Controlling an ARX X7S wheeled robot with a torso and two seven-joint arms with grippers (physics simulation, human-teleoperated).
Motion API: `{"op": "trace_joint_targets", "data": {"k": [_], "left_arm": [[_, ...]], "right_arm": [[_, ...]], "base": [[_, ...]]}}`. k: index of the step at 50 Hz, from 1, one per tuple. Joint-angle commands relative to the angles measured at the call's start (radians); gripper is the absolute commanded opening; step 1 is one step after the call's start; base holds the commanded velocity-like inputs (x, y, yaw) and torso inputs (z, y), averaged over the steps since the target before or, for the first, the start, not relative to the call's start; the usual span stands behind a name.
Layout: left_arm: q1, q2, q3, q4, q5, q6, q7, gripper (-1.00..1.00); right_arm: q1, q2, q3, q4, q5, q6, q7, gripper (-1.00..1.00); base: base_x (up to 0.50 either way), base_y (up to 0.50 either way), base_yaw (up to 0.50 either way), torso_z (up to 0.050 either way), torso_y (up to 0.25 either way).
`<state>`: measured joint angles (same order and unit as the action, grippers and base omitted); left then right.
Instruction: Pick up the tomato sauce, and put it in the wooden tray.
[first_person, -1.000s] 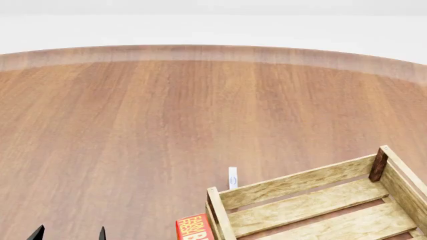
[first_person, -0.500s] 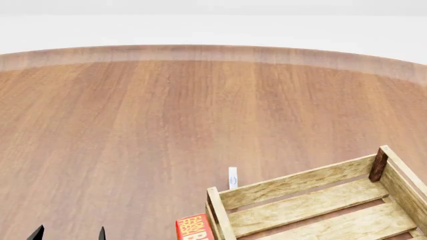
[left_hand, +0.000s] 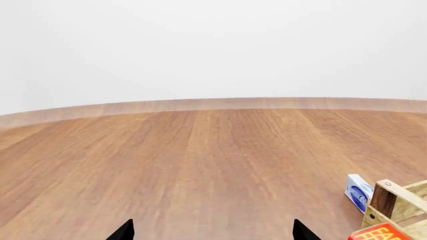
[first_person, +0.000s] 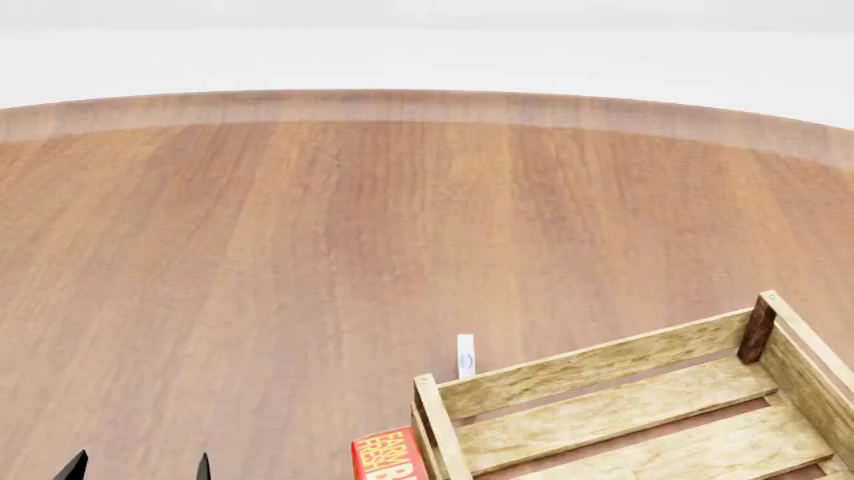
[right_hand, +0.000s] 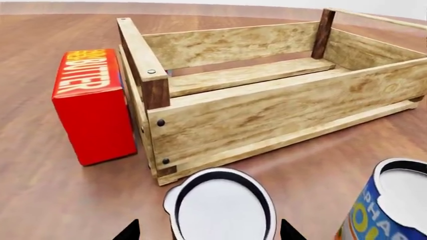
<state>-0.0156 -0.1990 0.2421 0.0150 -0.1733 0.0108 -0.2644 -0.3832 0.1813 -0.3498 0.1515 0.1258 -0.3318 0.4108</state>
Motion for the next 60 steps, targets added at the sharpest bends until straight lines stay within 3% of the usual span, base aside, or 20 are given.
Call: {"op": "trace_joint_targets", "data": {"k": [1, 36, 37, 52, 60], "left_arm": [[0.003, 0.002, -0.004, 0.002, -0.007, 0.010, 0.008, 1.00], [0.000, -0.011, 0.012, 0.001, -0.018, 0.015, -0.007, 1.00], [0.001, -0.011, 0.012, 0.003, -0.017, 0.015, -0.008, 1.00], [-0.002, -0.016, 0.018, -0.005, -0.024, 0.021, -0.011, 1.00], [-0.003, -0.018, 0.022, 0.000, -0.027, 0.015, -0.016, 1.00]], "right_arm": [[0.023, -0.006, 0.008, 0.031, 0.022, 0.008, -0.015, 1.00], [0.042, 0.001, -0.010, 0.059, 0.038, 0.000, -0.003, 1.00], [0.044, 0.000, -0.013, 0.062, 0.036, 0.002, -0.003, -1.00], [0.044, 0.005, -0.019, 0.050, 0.036, 0.013, 0.014, -1.00], [-0.074, 0.046, -0.028, -0.159, -0.039, -0.017, 0.074, -1.00]], "base": [[0.00, 0.00, 0.00, 0.000, 0.000], [0.00, 0.00, 0.00, 0.000, 0.000], [0.00, 0.00, 0.00, 0.000, 0.000], [0.00, 0.00, 0.00, 0.000, 0.000], [0.00, 0.00, 0.00, 0.000, 0.000]]}}
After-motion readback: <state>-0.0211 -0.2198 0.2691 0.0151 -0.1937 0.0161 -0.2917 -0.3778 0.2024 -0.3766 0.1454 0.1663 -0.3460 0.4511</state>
